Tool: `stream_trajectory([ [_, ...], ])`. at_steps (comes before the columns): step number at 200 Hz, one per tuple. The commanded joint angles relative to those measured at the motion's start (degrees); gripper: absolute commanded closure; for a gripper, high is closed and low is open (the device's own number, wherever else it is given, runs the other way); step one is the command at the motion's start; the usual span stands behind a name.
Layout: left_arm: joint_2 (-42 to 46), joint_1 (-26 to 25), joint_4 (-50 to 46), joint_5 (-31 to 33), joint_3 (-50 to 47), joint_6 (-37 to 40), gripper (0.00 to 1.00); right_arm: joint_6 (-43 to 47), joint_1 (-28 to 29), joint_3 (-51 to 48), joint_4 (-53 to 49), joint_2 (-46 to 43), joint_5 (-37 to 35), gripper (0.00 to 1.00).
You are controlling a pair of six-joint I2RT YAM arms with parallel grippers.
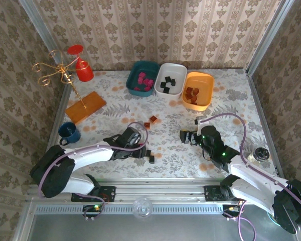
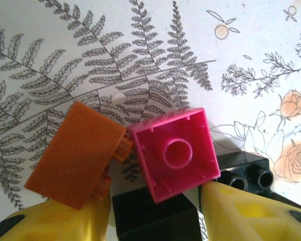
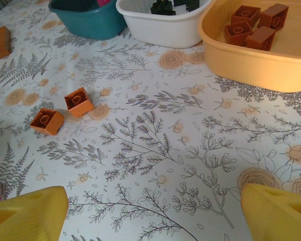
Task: Sort the legos into containers by color
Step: Pick up the lego from the middle-left of the table.
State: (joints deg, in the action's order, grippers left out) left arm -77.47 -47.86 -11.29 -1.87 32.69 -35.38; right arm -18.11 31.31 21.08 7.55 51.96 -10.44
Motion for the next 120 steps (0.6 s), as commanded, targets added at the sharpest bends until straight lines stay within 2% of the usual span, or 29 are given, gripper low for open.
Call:
stream_trajectory([
  [1,-1.05,0.53,-0.75,2.09,1.59,1.08,0.5,0.7,0.31,1.79,0.09,-0.2,-2.04,0.1],
  [42,-0.09,0.26,-2.63,2.57,1.93,1.75,0.58,0.71,0.33,1.88,0.27,0.32,-2.05,0.09],
  [74,5.56,0.31,-3.91,4.5,4.05,3.37,0.63,0.78,0.33,2.09,0.14,0.51,-2.04,0.09],
  [97,8.55,2.39,-1.03,4.96,6.71,5.3,0.66,0.79,0.33,2.11,0.09,0.2,-2.08,0.09],
  [120,6.09,5.12,3.88,3.87,11.99,7.23,0.67,0.57,0.33,1.95,0.21,-0.09,-2.13,0.09],
])
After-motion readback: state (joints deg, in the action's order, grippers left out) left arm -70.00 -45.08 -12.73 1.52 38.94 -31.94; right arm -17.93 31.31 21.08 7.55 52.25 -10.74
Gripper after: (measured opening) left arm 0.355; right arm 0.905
